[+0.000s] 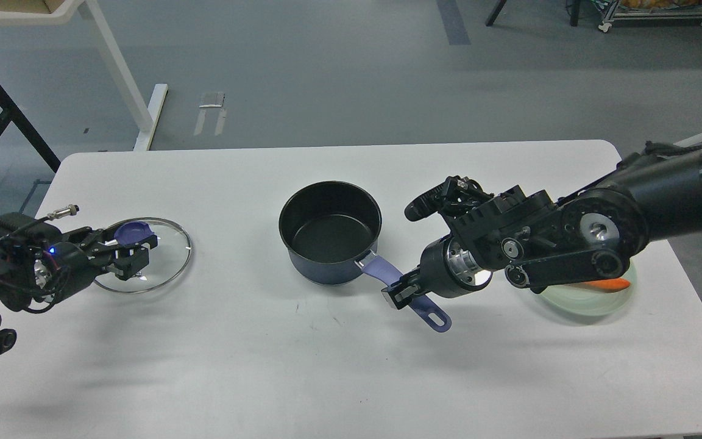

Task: Open pot lid
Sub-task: 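Move the lid beside the pot and set it on the table, then release the lid knob and release the saucepan handle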

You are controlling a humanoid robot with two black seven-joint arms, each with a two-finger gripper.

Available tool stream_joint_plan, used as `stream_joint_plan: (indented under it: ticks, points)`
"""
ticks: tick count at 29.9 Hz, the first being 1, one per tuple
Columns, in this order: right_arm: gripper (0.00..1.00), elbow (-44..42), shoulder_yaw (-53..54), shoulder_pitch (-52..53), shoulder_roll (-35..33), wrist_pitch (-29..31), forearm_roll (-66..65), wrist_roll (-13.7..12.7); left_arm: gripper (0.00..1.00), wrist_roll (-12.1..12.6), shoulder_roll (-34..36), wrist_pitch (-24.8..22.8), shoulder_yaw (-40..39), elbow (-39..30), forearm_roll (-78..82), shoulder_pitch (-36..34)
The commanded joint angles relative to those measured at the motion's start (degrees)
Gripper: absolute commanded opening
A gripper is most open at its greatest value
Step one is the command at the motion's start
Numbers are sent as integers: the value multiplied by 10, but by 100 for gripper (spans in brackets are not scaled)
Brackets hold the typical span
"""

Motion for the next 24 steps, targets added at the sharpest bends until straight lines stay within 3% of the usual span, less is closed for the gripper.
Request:
stream_joint_plan:
  ticks: [1, 3, 6, 18, 22, 24]
  points:
    - [19, 0, 0, 0, -2, 0, -1, 0, 52, 0, -11, 0, 0, 9, -7, 1]
    - [19, 0, 0, 0, -2, 0, -1, 0, 58, 1, -11, 0, 1, 9, -21, 1]
    - [20, 0, 0, 1, -2, 0, -1, 0, 86, 1, -11, 0, 1, 9, -37, 0]
    - [22, 0, 0, 0, -2, 0, 1, 0, 94, 1, -6, -4, -6, 9, -42, -8]
    - [34, -1, 2, -1, -3, -2, 4, 0, 98, 0, -4, -4, -12, 9, -117, -32]
    - [48, -9, 6, -2, -3, -2, 5, 0, 99, 1, -3, -6, -11, 9, -192, -56]
